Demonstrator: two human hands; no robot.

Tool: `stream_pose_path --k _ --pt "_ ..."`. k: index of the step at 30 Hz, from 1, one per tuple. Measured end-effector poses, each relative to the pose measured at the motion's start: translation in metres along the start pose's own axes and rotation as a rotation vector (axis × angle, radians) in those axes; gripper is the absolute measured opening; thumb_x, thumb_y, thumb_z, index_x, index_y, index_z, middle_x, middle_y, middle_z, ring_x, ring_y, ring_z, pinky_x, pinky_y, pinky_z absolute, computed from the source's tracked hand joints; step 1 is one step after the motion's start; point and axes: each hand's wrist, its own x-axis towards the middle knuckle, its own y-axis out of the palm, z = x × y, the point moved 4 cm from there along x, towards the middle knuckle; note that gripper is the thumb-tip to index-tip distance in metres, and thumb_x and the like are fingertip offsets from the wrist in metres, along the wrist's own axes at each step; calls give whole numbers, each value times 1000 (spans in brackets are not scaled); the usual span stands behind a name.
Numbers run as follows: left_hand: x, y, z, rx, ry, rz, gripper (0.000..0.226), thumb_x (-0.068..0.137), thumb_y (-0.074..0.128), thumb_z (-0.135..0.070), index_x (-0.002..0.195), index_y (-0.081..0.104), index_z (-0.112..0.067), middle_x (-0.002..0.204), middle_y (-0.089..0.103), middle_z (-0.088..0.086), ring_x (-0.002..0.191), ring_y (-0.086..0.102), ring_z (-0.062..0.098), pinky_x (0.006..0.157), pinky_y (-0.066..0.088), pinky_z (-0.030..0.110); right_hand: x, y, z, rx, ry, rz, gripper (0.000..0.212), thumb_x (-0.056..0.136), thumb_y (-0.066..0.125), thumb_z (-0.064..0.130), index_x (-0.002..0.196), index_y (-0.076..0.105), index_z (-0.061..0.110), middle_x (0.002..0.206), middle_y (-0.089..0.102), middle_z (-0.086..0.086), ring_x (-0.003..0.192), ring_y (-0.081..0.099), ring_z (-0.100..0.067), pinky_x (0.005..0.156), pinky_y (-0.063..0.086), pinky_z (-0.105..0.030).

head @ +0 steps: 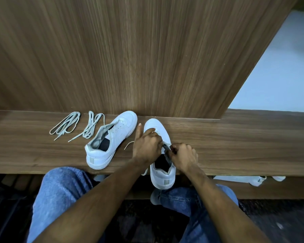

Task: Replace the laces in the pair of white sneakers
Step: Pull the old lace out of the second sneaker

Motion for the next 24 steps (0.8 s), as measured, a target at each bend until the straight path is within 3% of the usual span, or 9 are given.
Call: stream_pose_path --k 2,4,6,8,11,15,18,22,24 --pt "6 -11 6 -166 -115 -109 19 91 53 -26 86 71 -21 101 71 -4 112 58 13 116 8 43 -1 -1 0 4 9 -2 26 91 54 46 94 67 23 102 67 -12 101 59 -38 74 41 -34" --pt "15 -26 24 -593 -414 -245 15 89 57 -24 78 67 -25 87 72 -9 91 65 14 111 30 39 -1 -2 1 10 16 -2 25 92 54 45 96 68 24 105 66 -13 103 58 -38 77 41 -35" --pt "24 -38 43 -1128 -679 -453 18 87 60 -22 70 64 -25 72 70 -11 77 66 12 93 51 39 -2 -3 0 5 22 2 25 92 54 45 97 68 25 106 65 -13 104 57 -38 79 42 -35" --pt "29 -44 57 -1320 -826 -604 20 90 62 -18 70 64 -19 68 68 -7 74 66 12 89 54 39 -2 -2 1 8 25 3 26 93 53 45 97 68 24 106 65 -14 103 57 -38 79 41 -35" --pt "28 -36 61 -1103 -804 -449 11 88 62 -20 99 63 -17 88 68 -2 95 65 21 93 50 40 -2 0 0 29 36 -4 27 92 53 47 93 69 25 100 67 -11 98 59 -35 74 37 -33" --pt "12 -11 32 -415 -318 -86 42 81 63 -43 121 62 -29 138 49 4 134 38 22 106 34 44 -2 2 0 44 41 5 27 91 54 48 92 68 25 98 67 -9 98 60 -35 76 41 -35" --pt "-1 3 5 -156 -120 113 31 85 58 -43 112 66 -30 131 54 -7 134 34 13 114 16 41 -2 0 1 25 53 12 27 90 54 48 100 69 28 106 66 -12 103 58 -37 81 42 -35" --pt "-3 3 -4 34 -53 54 24 93 46 -30 100 68 -23 111 65 -3 117 51 16 113 14 40 -3 -1 2 22 59 16 25 91 54 47 99 68 28 107 65 -12 103 57 -37 81 42 -35" --pt "4 -7 2 -103 -133 -23 20 91 48 -25 87 68 -25 99 68 -6 104 58 16 110 23 40 -3 -1 1 21 59 17 24 91 54 45 100 69 27 106 65 -11 102 57 -36 83 43 -36"
